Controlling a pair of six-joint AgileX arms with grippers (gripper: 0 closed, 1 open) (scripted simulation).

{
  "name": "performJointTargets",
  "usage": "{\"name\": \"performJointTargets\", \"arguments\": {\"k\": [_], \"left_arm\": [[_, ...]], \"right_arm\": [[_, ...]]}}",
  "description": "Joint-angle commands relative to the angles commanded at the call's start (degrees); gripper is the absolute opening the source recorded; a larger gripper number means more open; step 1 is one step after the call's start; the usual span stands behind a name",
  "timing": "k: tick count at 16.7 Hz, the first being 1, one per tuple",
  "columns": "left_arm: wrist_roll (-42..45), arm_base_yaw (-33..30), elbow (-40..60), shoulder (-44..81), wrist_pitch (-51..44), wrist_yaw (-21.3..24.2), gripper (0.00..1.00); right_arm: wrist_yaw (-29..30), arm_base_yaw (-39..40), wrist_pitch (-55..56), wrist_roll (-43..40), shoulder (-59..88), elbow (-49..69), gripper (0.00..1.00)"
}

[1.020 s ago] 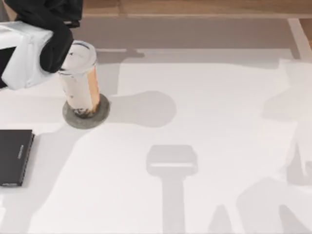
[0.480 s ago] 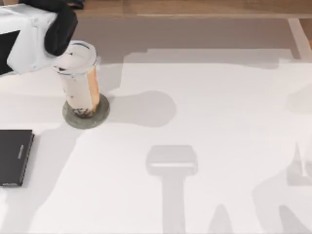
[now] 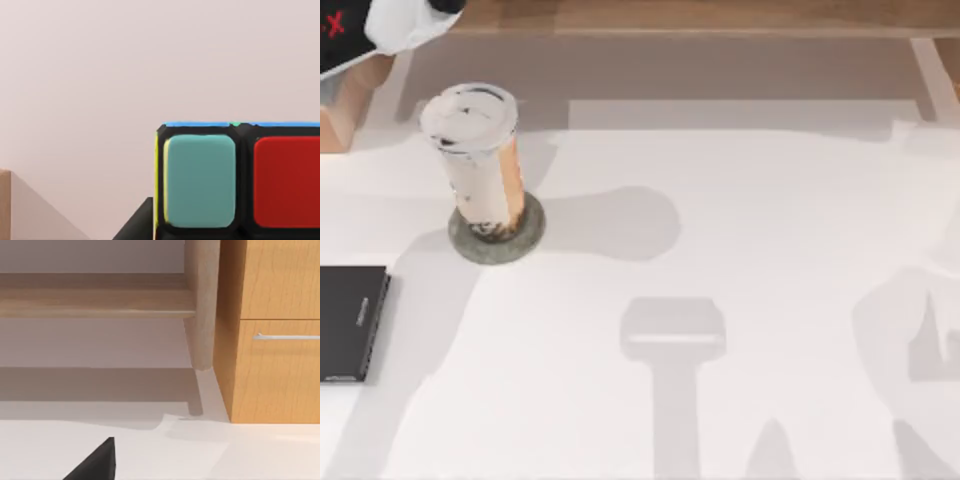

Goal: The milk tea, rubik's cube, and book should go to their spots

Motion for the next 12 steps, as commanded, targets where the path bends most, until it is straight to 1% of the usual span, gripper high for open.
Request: {"name": "performJointTargets", "arguments": {"k": [3,7,12], "left_arm": [[-1.34,0.84,3.19,3.23,-1.96,-0.09,0.0],[-1.38,0.85,3.24,3.3,-2.01,-0.09,0.0],[-1.38,0.85,3.24,3.3,-2.01,-0.09,0.38]], "right_arm": [[0.0,0.0,0.0,0.0,0.0,0.0,1.0],[0.0,0.0,0.0,0.0,0.0,0.0,1.0],[0.0,0.0,0.0,0.0,0.0,0.0,1.0]]}}
